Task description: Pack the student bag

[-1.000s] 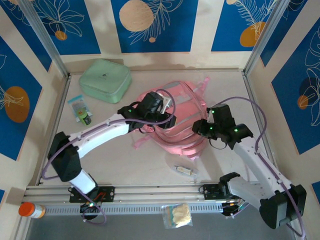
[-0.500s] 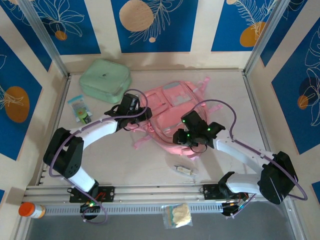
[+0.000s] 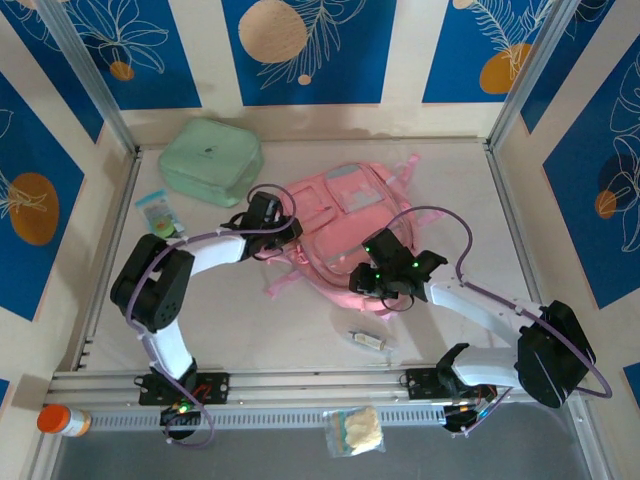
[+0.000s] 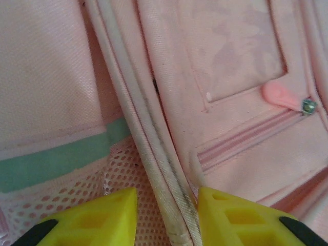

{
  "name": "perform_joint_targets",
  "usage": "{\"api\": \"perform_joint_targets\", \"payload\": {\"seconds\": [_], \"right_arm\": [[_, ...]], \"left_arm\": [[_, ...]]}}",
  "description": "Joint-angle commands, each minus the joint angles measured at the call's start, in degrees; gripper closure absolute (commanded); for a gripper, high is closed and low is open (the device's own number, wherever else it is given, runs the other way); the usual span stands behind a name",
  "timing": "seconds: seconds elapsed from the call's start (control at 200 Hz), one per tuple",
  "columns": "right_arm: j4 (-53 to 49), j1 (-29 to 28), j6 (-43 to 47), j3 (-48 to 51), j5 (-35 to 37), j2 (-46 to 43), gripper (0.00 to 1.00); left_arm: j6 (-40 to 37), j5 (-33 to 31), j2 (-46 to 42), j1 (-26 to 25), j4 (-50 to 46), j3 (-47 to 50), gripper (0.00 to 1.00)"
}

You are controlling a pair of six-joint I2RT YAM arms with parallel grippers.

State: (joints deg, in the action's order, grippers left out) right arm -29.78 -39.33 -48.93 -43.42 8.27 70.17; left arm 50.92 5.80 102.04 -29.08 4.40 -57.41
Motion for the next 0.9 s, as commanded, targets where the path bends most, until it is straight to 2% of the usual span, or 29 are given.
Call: {"api": "perform_joint_targets", "payload": {"seconds": [0.0,0.04,0.145,0.23,0.415,0.55,0.625,0.895], "right_arm": [[-0.13,0.93,-0.83,1.59,1.05,-1.09,0.67],[0.02,1.42,-0.88,1.84,0.40,-1.19,0.67],[0.45,1.78,-0.82,2.33,0.33,-1.27,0.67],[0.94,2.20,-0.86,2.70,0.30,-1.10,0.67],[0.95,2.74,-0.63,2.23,0.16,-0.69,0.67],[0.51,4.34,-1.43,3.31,-0.08,-0.31,0.67],[0.34,5.72,-1.32,3.92,-0.04,-0.12,0.67],[7.15,14.78,5.36,4.33,-2.27,4.23,0.66]], "left_arm": [[1.51,1.35,1.79,0.43,2.36,-1.37,0.69],[1.65,1.53,2.38,0.44,2.36,-1.71,0.68],[1.55,3.22,3.98,-0.07,3.25,-3.00,0.59],[2.18,2.94,4.78,-0.95,4.08,-3.47,0.59],[4.03,2.34,6.42,-2.55,7.19,-3.91,0.81],[5.51,2.41,5.41,-2.73,8.78,-3.38,0.91],[5.37,2.80,4.65,-2.92,8.63,-3.61,1.00],[7.88,2.65,-0.23,-5.49,9.35,0.40,1.00]]}}
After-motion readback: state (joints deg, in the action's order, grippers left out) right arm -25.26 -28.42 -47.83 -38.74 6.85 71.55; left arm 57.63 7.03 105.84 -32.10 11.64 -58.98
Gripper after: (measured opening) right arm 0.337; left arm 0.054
